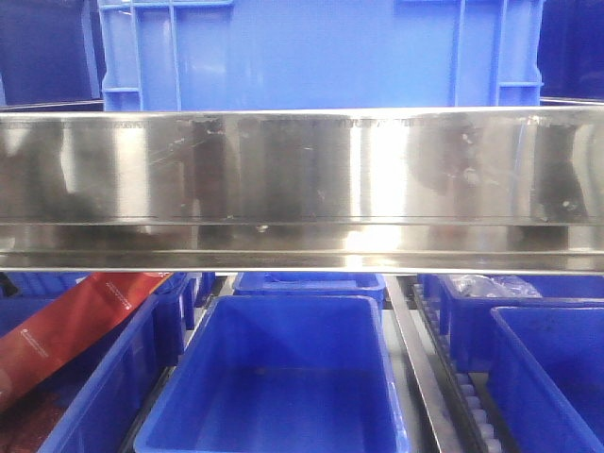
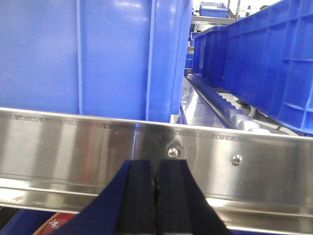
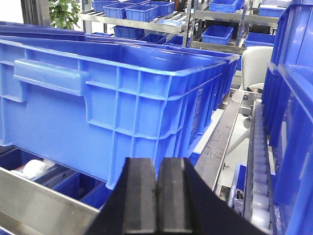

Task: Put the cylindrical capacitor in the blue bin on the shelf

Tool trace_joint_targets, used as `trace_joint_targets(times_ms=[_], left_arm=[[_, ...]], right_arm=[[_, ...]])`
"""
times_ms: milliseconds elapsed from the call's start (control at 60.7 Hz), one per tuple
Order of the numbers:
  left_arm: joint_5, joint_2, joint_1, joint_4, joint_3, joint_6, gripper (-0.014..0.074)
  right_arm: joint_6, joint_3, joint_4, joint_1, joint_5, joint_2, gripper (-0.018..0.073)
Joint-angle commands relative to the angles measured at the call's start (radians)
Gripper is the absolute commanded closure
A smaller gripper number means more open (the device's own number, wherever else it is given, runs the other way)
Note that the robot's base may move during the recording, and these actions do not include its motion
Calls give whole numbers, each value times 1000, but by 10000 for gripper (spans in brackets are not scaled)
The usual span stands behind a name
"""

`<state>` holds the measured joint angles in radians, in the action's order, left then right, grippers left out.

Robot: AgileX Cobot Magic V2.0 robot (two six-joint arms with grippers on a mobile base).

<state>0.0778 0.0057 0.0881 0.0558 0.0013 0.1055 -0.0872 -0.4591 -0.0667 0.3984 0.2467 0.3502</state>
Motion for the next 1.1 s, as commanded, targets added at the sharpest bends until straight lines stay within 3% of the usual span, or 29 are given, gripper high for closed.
trace_joint_targets(times_ms=[0,115,330,494,824,1088], left_arm=[[-17,-6,-1,-4,-1,-2,707],[-17,-6,-1,-4,-1,-2,707],[-17,-6,-1,-4,-1,-2,707],[-17,-6,-1,-4,-1,-2,707],[-17,-6,-1,-4,-1,-2,707],[-17,-6,-1,-4,-1,-2,707]], right_arm=[[-8,0,-8,-8,-26,-4,703],[-8,1,-8,-57,-33,-4,703],[-8,84,-20,-260,-54,-75,703],[-8,204,-67,-374,-88,-194,703],[-1,447,-82,-402,-178,-350,703],[-1,459,-71,-402,-161,-350,703]])
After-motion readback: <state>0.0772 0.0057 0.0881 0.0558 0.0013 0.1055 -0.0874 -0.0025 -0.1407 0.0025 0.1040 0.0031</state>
